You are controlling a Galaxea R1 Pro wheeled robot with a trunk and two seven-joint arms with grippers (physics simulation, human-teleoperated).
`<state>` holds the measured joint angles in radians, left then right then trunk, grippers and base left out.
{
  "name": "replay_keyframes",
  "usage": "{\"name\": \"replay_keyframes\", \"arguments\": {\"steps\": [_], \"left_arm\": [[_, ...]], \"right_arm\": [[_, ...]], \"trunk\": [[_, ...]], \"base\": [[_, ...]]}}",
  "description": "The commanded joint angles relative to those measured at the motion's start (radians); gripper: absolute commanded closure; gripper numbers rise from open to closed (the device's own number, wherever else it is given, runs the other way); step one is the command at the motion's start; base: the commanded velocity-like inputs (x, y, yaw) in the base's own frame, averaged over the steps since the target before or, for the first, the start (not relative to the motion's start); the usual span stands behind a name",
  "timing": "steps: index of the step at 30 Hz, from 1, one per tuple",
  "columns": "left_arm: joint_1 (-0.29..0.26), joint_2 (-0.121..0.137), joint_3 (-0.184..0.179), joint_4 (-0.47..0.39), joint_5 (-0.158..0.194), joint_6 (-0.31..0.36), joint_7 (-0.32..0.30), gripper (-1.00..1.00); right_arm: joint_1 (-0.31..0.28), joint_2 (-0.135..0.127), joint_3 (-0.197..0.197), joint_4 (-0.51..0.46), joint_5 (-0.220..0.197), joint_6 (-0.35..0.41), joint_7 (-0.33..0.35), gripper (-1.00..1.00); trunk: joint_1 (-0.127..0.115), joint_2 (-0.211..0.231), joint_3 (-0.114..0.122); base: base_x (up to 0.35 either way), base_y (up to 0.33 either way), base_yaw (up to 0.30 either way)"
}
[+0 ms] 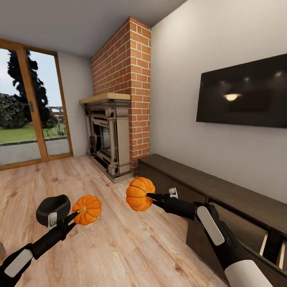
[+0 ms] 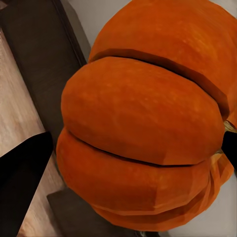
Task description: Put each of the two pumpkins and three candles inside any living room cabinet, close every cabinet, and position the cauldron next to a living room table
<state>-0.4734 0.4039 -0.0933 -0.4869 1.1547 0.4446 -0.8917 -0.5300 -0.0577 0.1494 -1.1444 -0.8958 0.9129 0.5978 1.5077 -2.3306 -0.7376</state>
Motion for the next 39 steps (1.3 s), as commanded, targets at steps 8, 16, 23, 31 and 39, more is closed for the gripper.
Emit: {"name": "replay_keyframes", "arguments": {"steps": [8, 16, 23, 31, 39], "left_arm": [[-0.001, 0.001, -0.006, 0.001, 0.010, 0.008, -0.001, 1.00], [-0.001, 0.001, -0.006, 0.001, 0.010, 0.008, -0.001, 1.00], [-0.001, 0.001, -0.006, 0.001, 0.010, 0.008, -0.001, 1.00], [-0.001, 0.001, -0.006, 0.001, 0.010, 0.008, -0.001, 1.00], [-0.001, 0.001, -0.006, 0.001, 0.010, 0.008, -0.001, 1.00]], "right_arm": [[-0.001, -0.001, 0.001, 0.000, 0.000, 0.003, 0.004, 1.00], [-0.001, -0.001, 0.000, 0.001, 0.000, 0.002, 0.004, 1.00], [-0.001, -0.001, -0.001, 0.003, 0.000, 0.001, 0.005, 1.00], [-0.001, -0.001, -0.001, 0.005, 0.000, 0.000, 0.007, 1.00], [-0.001, -0.001, -0.001, 0.008, 0.000, 0.000, 0.008, 1.00]], "trunk": [[-0.031, 0.056, 0.011], [-0.062, 0.112, 0.030], [-0.089, 0.161, 0.051], [-0.119, 0.217, 0.081], [-0.150, 0.273, 0.114]], "base": [[0.000, 0.000, 0.000], [0.000, 0.000, 0.000], [0.000, 0.000, 0.000], [0.000, 0.000, -0.114], [0.000, 0.000, -0.234]]}}
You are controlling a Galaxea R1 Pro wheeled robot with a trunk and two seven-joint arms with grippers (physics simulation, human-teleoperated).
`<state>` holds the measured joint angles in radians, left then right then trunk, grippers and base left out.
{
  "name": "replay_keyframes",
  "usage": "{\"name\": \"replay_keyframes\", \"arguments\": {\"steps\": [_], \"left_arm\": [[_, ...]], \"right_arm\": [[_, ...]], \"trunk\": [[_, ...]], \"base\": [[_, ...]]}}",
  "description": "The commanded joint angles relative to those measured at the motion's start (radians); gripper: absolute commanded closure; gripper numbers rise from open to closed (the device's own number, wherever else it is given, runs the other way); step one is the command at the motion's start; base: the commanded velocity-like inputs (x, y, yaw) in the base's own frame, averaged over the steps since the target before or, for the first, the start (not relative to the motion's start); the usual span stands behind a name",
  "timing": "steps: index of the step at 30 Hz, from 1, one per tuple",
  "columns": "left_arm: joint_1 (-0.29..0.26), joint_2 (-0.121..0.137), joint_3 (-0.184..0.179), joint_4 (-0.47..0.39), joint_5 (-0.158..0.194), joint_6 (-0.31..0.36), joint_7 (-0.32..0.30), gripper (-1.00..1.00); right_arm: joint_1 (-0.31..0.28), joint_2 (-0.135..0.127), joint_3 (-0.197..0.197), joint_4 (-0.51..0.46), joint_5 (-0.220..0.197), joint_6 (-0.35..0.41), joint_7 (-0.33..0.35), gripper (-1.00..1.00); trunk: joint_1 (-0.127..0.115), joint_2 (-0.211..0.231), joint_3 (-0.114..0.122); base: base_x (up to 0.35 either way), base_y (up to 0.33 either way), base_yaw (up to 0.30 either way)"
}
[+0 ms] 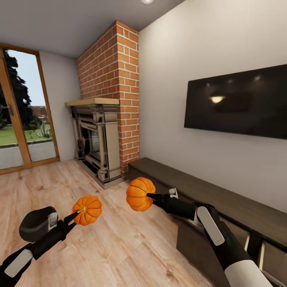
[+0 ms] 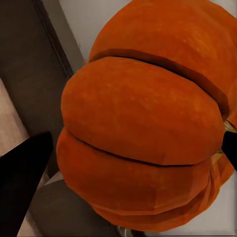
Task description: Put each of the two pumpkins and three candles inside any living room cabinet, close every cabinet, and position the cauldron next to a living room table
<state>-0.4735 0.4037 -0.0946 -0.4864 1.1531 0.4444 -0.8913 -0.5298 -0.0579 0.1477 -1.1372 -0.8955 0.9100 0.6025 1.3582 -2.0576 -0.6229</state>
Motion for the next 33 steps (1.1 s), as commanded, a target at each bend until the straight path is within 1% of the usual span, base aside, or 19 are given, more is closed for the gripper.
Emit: {"name": "replay_keyframes", "arguments": {"steps": [1, 9, 21, 33], "left_arm": [[-0.001, 0.001, -0.004, 0.000, 0.011, 0.008, -0.002, 1.00], [0.000, 0.001, -0.004, 0.000, 0.011, 0.008, -0.002, 1.00], [-0.001, 0.001, -0.005, 0.000, 0.012, 0.008, -0.002, 1.00], [-0.001, 0.001, -0.005, 0.000, 0.011, 0.008, -0.002, 1.00]], "right_arm": [[-0.001, 0.000, 0.001, 0.001, 0.000, 0.003, 0.003, 1.00], [-0.001, 0.000, 0.002, 0.003, 0.000, -0.001, 0.005, 1.00], [-0.001, 0.000, 0.003, 0.006, 0.002, -0.003, 0.019, 1.00], [-0.001, 0.000, 0.003, 0.008, 0.001, -0.003, 0.020, 1.00]], "trunk": [[-0.004, 0.007, 0.003], [-0.035, 0.063, 0.035], [-0.081, 0.147, 0.075], [-0.127, 0.231, 0.124]], "base": [[0.000, 0.000, -0.238], [0.000, 0.000, -0.225], [0.000, 0.000, -0.023], [0.000, 0.000, -0.195]]}}
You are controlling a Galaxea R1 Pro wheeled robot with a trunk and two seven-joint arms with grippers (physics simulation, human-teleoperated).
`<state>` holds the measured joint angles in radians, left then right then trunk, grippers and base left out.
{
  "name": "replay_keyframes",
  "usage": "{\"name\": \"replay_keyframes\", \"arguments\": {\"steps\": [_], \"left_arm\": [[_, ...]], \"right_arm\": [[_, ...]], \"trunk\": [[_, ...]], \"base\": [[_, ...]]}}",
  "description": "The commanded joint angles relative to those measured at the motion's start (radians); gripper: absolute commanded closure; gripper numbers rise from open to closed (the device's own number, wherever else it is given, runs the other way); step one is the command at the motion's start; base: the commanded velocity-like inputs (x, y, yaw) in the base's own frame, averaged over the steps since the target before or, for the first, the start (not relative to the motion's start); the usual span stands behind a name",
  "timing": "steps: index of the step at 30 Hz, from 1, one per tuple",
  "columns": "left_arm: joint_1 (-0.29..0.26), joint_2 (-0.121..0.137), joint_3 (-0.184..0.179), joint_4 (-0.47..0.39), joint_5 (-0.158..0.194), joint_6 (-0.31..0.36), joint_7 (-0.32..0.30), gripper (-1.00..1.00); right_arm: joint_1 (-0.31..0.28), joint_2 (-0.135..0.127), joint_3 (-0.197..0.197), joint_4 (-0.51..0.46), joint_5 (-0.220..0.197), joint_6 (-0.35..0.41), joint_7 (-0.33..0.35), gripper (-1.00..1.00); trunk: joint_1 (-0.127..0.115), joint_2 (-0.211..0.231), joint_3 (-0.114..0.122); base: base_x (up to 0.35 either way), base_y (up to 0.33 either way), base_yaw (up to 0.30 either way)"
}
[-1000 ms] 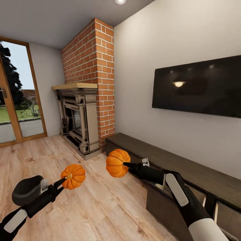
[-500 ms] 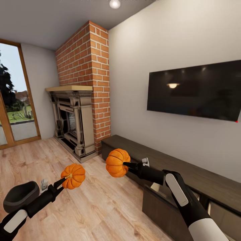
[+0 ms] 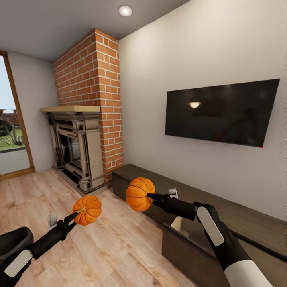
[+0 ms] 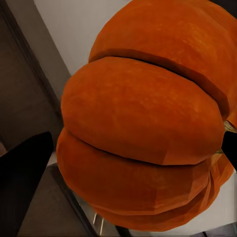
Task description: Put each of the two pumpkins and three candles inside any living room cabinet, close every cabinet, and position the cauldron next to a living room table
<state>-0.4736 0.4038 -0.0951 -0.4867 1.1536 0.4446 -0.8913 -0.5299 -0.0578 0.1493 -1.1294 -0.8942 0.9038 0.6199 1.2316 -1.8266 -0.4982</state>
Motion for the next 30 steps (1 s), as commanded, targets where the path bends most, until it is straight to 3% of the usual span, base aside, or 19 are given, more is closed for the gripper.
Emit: {"name": "replay_keyframes", "arguments": {"steps": [1, 11, 23, 30], "left_arm": [[-0.001, 0.001, -0.005, 0.000, 0.011, 0.008, -0.002, 1.00], [0.000, 0.001, -0.005, 0.000, 0.011, 0.008, -0.002, 1.00], [-0.001, 0.001, -0.004, 0.000, 0.012, 0.008, -0.003, 1.00], [-0.001, 0.001, -0.004, 0.000, 0.012, 0.008, -0.003, 1.00]], "right_arm": [[-0.001, -0.001, 0.001, 0.000, 0.000, 0.003, 0.003, 1.00], [-0.001, -0.001, 0.001, 0.001, 0.002, 0.001, 0.003, 1.00], [-0.001, -0.001, 0.001, 0.002, 0.000, 0.000, 0.004, 1.00], [-0.001, -0.001, 0.001, 0.003, -0.001, 0.000, 0.004, 1.00]], "trunk": [[-0.004, 0.007, 0.002], [-0.042, 0.077, 0.036], [-0.050, 0.091, 0.053], [-0.077, 0.140, 0.082]], "base": [[0.000, 0.000, -0.077], [0.000, 0.000, -0.049], [0.000, 0.000, -0.237], [0.000, 0.000, -0.248]]}}
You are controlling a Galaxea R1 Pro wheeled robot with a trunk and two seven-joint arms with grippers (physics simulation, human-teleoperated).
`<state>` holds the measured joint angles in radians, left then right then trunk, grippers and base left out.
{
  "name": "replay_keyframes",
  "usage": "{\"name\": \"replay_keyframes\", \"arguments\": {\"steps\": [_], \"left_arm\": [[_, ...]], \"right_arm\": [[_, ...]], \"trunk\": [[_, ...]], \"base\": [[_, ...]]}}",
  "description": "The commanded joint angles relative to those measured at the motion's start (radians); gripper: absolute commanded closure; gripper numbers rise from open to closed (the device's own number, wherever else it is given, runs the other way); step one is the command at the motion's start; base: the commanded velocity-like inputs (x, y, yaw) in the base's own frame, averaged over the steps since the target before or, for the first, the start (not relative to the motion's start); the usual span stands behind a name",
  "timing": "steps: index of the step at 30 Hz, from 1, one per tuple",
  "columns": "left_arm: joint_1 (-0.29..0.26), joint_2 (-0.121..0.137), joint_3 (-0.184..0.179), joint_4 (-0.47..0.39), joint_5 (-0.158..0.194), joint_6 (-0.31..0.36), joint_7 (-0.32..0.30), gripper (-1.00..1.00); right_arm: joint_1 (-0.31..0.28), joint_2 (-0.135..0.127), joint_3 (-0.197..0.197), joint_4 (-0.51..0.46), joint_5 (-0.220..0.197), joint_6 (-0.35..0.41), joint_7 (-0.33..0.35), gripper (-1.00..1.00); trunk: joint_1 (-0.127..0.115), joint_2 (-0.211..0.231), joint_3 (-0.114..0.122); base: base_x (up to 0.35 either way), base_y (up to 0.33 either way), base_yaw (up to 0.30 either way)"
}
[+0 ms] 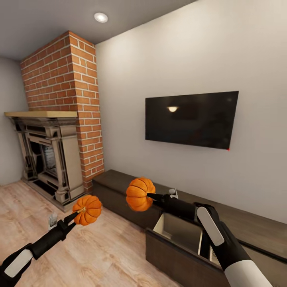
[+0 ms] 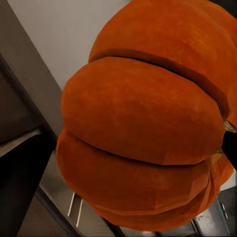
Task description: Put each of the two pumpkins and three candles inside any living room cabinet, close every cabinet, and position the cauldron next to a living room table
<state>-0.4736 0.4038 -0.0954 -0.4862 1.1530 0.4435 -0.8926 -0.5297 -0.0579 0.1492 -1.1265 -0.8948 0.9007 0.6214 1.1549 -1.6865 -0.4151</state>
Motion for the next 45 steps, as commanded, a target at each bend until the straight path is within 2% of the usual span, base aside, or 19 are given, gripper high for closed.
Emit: {"name": "replay_keyframes", "arguments": {"steps": [1, 18, 30, 39, 45], "left_arm": [[-0.001, 0.001, -0.004, 0.000, 0.013, 0.009, -0.002, 1.00], [0.000, 0.001, -0.004, 0.000, 0.013, 0.009, -0.002, 1.00], [0.000, 0.001, -0.004, -0.001, 0.013, 0.009, -0.002, 1.00], [-0.001, 0.001, -0.003, -0.004, 0.013, 0.009, -0.005, 1.00], [-0.001, 0.001, -0.003, -0.009, 0.013, 0.009, -0.006, 1.00]], "right_arm": [[-0.001, -0.001, 0.001, 0.000, -0.001, 0.003, 0.003, 1.00], [-0.001, 0.000, 0.000, 0.002, 0.004, 0.001, 0.023, 1.00], [-0.001, 0.000, 0.000, 0.036, 0.002, 0.001, 0.023, 1.00], [-0.001, 0.000, 0.000, 0.036, 0.002, 0.001, 0.023, 1.00], [-0.001, 0.000, 0.000, 0.036, 0.002, 0.001, 0.023, 1.00]], "trunk": [[-0.004, 0.007, 0.003], [-0.069, 0.126, 0.072], [-0.115, 0.210, 0.121], [-0.115, 0.210, 0.130], [-0.115, 0.210, 0.136]], "base": [[0.000, 0.000, -0.248], [0.000, 0.000, -0.249], [0.000, 0.000, -0.249], [0.000, -0.009, -0.250], [0.000, -0.224, -0.250]]}}
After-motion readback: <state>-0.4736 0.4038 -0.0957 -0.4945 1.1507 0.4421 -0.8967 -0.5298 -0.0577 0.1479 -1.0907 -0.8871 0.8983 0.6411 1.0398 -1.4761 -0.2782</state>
